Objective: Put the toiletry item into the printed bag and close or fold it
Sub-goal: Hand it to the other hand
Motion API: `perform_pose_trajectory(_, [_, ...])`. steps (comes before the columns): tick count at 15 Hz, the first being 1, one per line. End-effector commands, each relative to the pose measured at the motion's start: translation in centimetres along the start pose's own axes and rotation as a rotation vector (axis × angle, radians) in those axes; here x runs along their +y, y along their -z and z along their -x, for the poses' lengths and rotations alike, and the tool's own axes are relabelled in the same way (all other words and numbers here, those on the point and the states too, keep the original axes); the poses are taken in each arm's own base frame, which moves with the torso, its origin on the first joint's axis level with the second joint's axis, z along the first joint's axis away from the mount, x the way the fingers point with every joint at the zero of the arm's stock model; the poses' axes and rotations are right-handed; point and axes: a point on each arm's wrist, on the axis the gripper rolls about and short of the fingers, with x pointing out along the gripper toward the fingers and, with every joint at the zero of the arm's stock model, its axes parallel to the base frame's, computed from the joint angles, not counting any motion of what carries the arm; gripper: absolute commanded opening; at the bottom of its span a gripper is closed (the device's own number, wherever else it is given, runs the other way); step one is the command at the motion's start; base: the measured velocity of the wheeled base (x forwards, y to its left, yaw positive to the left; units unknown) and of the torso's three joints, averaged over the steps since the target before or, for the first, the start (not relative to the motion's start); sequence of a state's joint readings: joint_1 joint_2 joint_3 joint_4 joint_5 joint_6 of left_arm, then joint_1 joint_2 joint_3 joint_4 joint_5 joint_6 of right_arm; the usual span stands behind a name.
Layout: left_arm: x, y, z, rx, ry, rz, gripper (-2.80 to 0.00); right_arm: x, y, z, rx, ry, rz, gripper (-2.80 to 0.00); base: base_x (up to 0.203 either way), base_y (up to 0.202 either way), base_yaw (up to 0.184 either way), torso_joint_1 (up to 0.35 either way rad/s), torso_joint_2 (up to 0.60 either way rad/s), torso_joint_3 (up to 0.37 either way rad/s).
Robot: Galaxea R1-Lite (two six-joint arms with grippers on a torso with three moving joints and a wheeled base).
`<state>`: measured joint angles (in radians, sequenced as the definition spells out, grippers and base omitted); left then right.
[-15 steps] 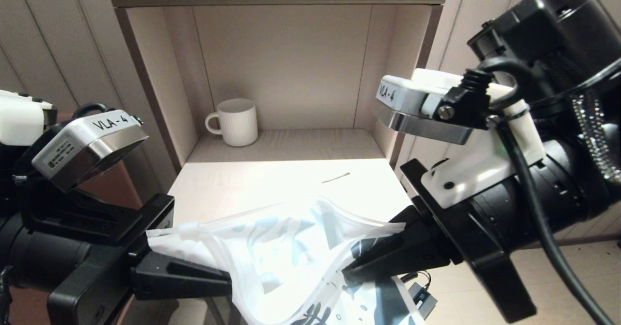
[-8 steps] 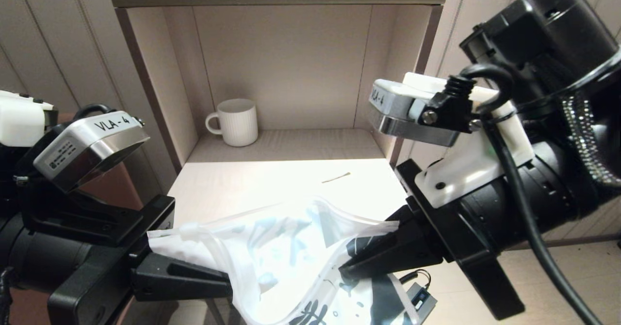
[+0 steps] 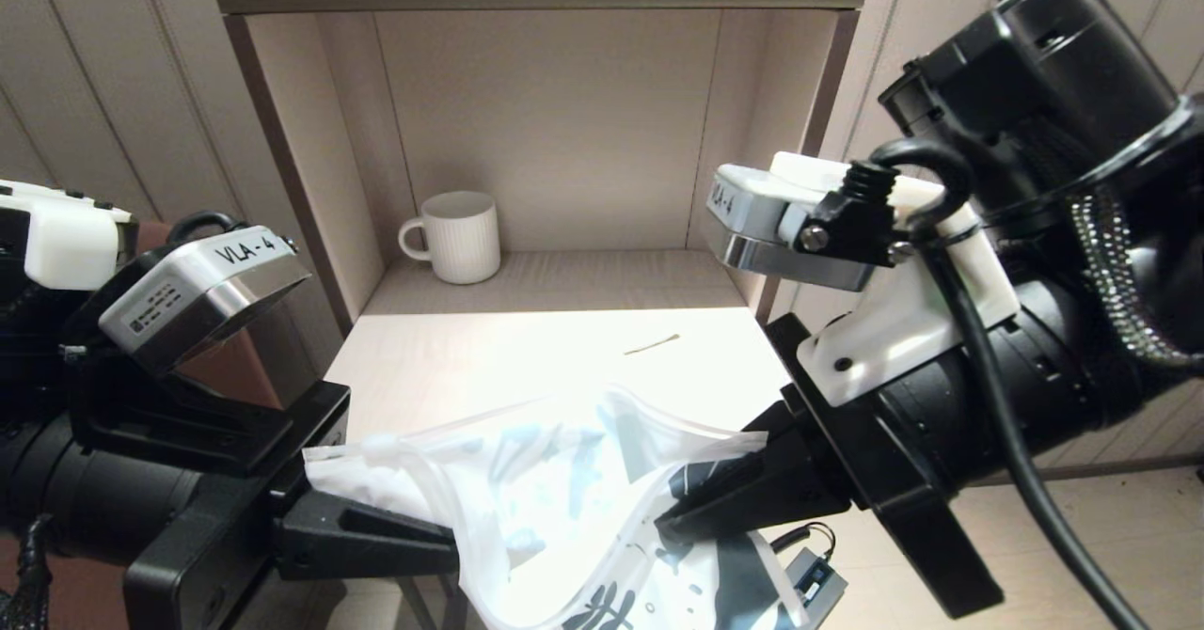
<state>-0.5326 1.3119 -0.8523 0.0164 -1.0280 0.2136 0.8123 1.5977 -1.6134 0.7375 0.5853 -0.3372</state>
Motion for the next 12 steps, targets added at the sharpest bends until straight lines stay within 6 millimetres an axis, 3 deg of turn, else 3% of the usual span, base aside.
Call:
perform_pose_trajectory(1, [0.09, 0.04, -0.06, 0.001, 0.006, 0.004, -2.8, 0.12, 0.04, -0.04, 0.005, -0.004, 0.003, -2.8, 0.0, 0.0, 0.0, 0.0, 0.0, 0.0])
perform_pose_trajectory(12, [-0.26, -0.16, 0.16, -0.007, 0.007, -0.002, -2.8, 0.45, 0.03, 0.59, -0.005, 0.002, 0.008, -2.8, 0.0, 0.0, 0.0, 0.0, 0.0, 0.0])
